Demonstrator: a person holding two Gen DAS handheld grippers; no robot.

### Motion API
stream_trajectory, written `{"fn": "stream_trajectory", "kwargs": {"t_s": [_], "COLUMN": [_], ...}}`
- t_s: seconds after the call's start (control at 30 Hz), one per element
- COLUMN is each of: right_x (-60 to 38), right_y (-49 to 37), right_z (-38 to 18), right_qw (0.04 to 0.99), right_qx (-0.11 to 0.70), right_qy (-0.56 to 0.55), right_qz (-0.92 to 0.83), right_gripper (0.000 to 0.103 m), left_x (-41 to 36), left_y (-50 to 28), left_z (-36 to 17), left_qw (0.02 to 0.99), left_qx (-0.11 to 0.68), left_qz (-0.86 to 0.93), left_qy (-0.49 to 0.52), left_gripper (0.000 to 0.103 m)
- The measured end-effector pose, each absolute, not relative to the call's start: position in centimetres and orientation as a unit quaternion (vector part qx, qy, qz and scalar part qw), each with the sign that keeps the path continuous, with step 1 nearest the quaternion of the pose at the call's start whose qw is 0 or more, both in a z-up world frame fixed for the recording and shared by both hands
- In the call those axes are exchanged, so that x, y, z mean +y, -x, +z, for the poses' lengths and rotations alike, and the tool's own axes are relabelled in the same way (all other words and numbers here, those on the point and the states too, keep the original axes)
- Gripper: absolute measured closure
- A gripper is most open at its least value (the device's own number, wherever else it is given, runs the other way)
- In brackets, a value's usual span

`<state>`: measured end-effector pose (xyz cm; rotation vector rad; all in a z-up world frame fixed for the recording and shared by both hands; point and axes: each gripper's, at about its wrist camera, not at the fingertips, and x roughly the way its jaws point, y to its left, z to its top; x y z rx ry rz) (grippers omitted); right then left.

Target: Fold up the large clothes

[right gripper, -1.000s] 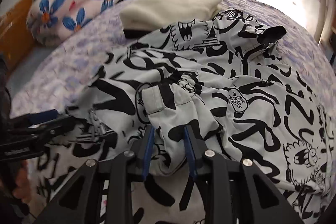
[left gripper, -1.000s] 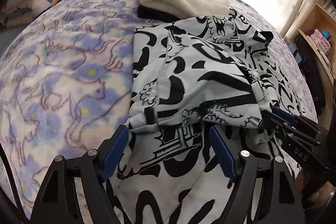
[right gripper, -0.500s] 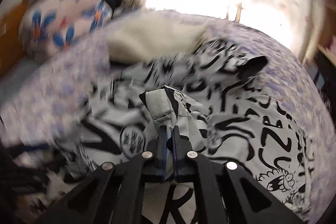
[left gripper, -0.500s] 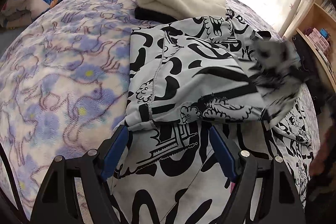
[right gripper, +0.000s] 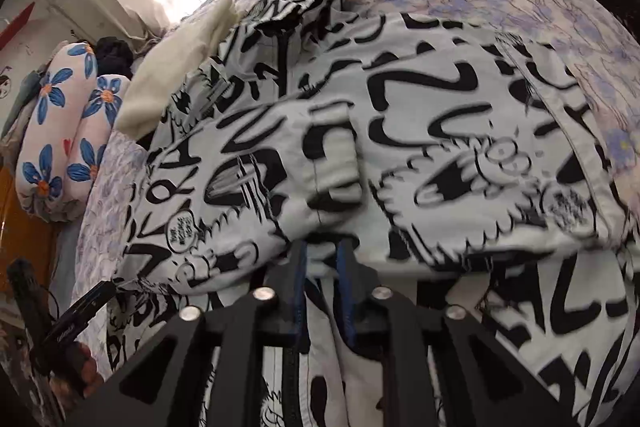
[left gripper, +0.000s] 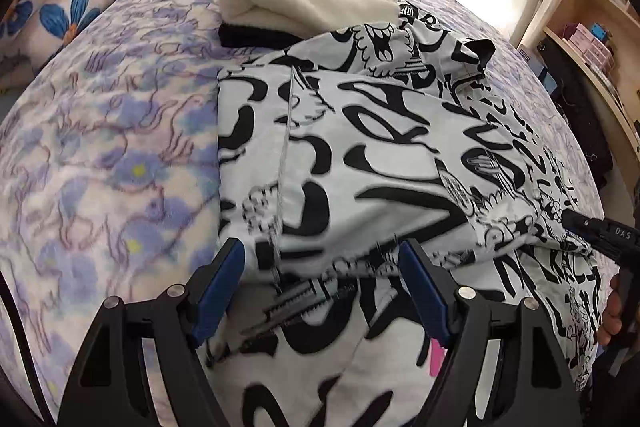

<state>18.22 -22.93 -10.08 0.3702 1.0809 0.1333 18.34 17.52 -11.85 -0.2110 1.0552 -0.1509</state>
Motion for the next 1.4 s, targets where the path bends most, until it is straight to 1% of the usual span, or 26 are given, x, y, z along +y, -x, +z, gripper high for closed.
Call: {"fn": "stream_trajectory", "kwargs": {"t_s": [0.03,0.17,0.33,0.43,0.53,0.57,0.6,0.63,0.67,0.7,1.03,1.07,1.1,1.13,1.17,1.2,1.23,1.27,1.3,1.37,1.4], "right_x": [-23.1,-23.6,-24.0,-23.5,-23.7,-23.8,-23.8,-23.9,-24.0,-24.2,-26.4,-26.3,-26.2,-25.9,-25.5,-25.0,-24.5,-24.1,-24.0,-24.2,-24.3], "right_y": [-19.1,-23.6,-28.3,-29.4,-29.6,-29.5,-29.4,-29.3,-29.2,-29.2,-28.7,-28.9,-29.1,-29.2,-29.4,-29.3,-29.1,-28.8,-28.6,-28.1,-28.2], "right_z": [-10.0,-11.1,-14.4,-15.8,-16.2,-16.2,-16.2,-16.2,-16.2,-16.2,-17.0,-17.2,-17.4,-17.5,-17.2,-16.7,-15.5,-13.9,-12.9,-10.6,-10.3], "right_qw": [0.842,0.843,0.817,0.808,0.810,0.811,0.812,0.813,0.813,0.812,0.786,0.781,0.775,0.776,0.784,0.794,0.816,0.839,0.852,0.878,0.884], "right_qx": [0.507,0.506,0.538,0.551,0.541,0.537,0.535,0.532,0.531,0.531,0.539,0.538,0.538,0.538,0.534,0.527,0.510,0.485,0.465,0.420,0.412], "right_qy": [-0.174,-0.173,-0.186,-0.184,-0.196,-0.199,-0.199,-0.198,-0.199,-0.201,-0.266,-0.277,-0.289,-0.288,-0.275,-0.261,-0.234,-0.208,-0.200,-0.196,-0.190], "right_qz": [0.065,0.057,0.085,0.097,0.112,0.119,0.123,0.127,0.130,0.131,0.146,0.152,0.160,0.160,0.157,0.154,0.143,0.135,0.131,0.122,0.113], "right_gripper": [0.072,0.072,0.072,0.069,0.070,0.070,0.073,0.073,0.073,0.073,0.072,0.072,0.072,0.072,0.073,0.081,0.088,0.092,0.093,0.095,0.096], "left_x": [17.9,19.8,21.6,22.4,22.9,23.0,23.0,23.0,22.9,22.8,22.3,22.4,22.2,21.9,21.6,21.3,21.1,20.9,20.8,20.6,20.5], "left_y": [-19.3,-23.2,-27.4,-29.0,-30.1,-30.4,-30.5,-30.7,-30.7,-30.8,-30.9,-30.9,-30.9,-30.9,-30.9,-30.8,-30.5,-30.3,-30.0,-29.5,-29.4], "left_z": [-11.9,-13.5,-15.9,-17.3,-18.2,-18.3,-18.4,-18.4,-18.4,-18.3,-18.3,-18.3,-18.2,-18.0,-17.9,-17.6,-17.1,-16.6,-15.9,-14.8,-14.6], "left_qw": [0.855,0.845,0.824,0.812,0.809,0.811,0.812,0.813,0.815,0.818,0.822,0.823,0.825,0.826,0.829,0.834,0.841,0.848,0.857,0.873,0.878], "left_qx": [0.505,0.526,0.557,0.572,0.572,0.568,0.566,0.564,0.562,0.558,0.551,0.550,0.549,0.549,0.546,0.539,0.530,0.519,0.505,0.476,0.468], "left_qz": [-0.068,-0.040,-0.034,-0.029,-0.026,-0.026,-0.025,-0.022,-0.022,-0.024,-0.020,-0.021,-0.022,-0.021,-0.021,-0.016,-0.012,-0.012,-0.004,-0.008,-0.007], "left_qy": [0.098,0.082,0.098,0.112,0.133,0.138,0.139,0.141,0.140,0.140,0.143,0.139,0.134,0.124,0.118,0.113,0.110,0.107,0.101,0.103,0.103], "left_gripper": [0.025,0.025,0.025,0.025,0.024,0.024,0.025,0.026,0.032,0.042,0.043,0.048,0.059,0.063,0.071,0.082,0.086,0.092,0.096,0.096,0.096]}}
